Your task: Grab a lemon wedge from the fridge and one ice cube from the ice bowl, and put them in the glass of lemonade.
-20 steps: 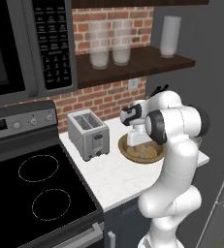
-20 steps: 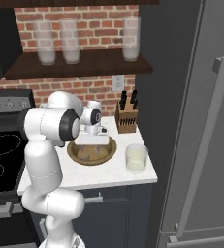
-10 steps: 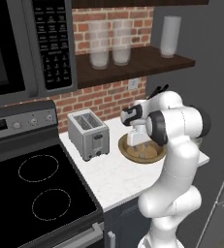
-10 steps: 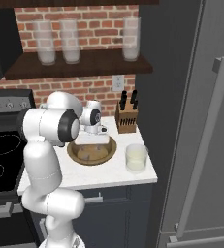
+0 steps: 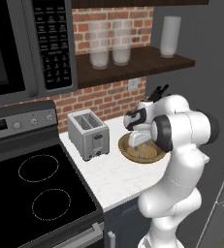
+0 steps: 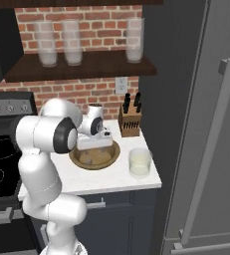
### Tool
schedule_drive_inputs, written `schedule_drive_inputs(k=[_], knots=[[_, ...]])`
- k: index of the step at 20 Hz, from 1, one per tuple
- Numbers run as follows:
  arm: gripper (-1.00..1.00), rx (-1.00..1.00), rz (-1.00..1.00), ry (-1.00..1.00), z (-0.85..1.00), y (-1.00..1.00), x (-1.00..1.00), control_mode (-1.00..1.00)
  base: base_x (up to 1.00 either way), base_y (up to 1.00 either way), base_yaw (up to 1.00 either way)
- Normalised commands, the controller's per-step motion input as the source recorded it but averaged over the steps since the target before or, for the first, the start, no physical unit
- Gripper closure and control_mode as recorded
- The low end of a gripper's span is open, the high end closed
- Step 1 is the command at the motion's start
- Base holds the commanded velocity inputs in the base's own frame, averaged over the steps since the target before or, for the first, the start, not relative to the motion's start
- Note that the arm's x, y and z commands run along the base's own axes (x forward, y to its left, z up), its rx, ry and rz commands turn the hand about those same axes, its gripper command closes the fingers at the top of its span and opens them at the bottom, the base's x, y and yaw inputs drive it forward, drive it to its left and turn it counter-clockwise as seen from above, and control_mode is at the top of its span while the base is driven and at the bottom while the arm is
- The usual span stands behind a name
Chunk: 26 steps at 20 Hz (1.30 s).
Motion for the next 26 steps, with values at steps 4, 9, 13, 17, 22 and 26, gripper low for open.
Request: schedule_drive_inputs(k=[4, 9, 13, 17, 22, 26], knots=[[-1.0, 0.0, 0.0, -0.06, 0.0, 0.07, 0.02, -1.0, 0.0, 0.0, 0.0], [-1.0, 0.0, 0.0, -0.07, 0.0, -0.02, 0.0, -1.0, 0.0, 0.0, 0.0], [-1.0, 0.03, 0.0, -0.12, 0.02, -0.02, 0.0, -1.0, 0.0, 0.0, 0.0], [-1.0, 0.0, 0.0, -0.03, 0.15, -0.01, 0.18, -1.0, 0.0, 0.0, 0.0], [-1.0, 0.02, 0.0, 0.0, 0.0, -0.19, 0.41, -1.0, 0.0, 0.0, 0.0], [-1.0, 0.0, 0.0, 0.02, -0.03, -0.15, 0.09, -1.0, 0.0, 0.0, 0.0]])
